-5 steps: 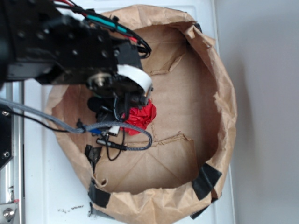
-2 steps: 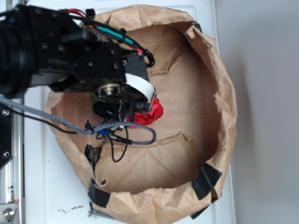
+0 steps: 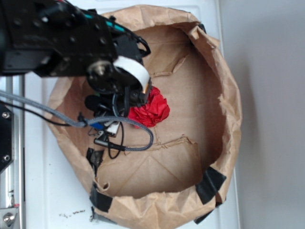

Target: Grab the green ball.

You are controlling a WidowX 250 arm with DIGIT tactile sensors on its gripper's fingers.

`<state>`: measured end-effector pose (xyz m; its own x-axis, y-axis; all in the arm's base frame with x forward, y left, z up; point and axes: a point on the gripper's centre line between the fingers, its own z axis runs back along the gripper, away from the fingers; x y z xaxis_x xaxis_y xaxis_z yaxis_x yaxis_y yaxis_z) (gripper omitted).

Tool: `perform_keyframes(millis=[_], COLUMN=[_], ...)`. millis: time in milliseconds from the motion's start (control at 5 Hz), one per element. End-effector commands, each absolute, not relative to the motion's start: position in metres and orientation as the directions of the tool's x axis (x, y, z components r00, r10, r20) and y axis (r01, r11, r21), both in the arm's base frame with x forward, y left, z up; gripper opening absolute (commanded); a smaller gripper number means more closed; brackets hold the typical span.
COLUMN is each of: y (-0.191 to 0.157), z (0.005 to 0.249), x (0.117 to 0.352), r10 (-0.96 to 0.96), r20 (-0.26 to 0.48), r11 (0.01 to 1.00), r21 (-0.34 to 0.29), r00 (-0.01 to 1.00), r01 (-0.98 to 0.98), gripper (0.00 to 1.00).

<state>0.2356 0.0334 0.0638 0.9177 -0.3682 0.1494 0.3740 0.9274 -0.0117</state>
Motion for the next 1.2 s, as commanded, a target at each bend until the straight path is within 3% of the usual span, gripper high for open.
perform_keyframes(millis=[0,400,800,1000], y=[0.043,0.042,0.034,0.032], z=[0.096,0.064,0.040,0.038], x=[0.238,0.235,0.237,0.237], r10=[-0.350,-0.358,-0.379,-0.366], r20=[0.183,0.047,-0.004,0.006], r11=[0.935,0.931,0.920,0.923], r21=[0.013,0.095,0.112,0.125], r00=[0.919,0.933,0.926,0.930], r01=[0.354,0.352,0.377,0.363], gripper=[1.00,1.00,1.00,0.00])
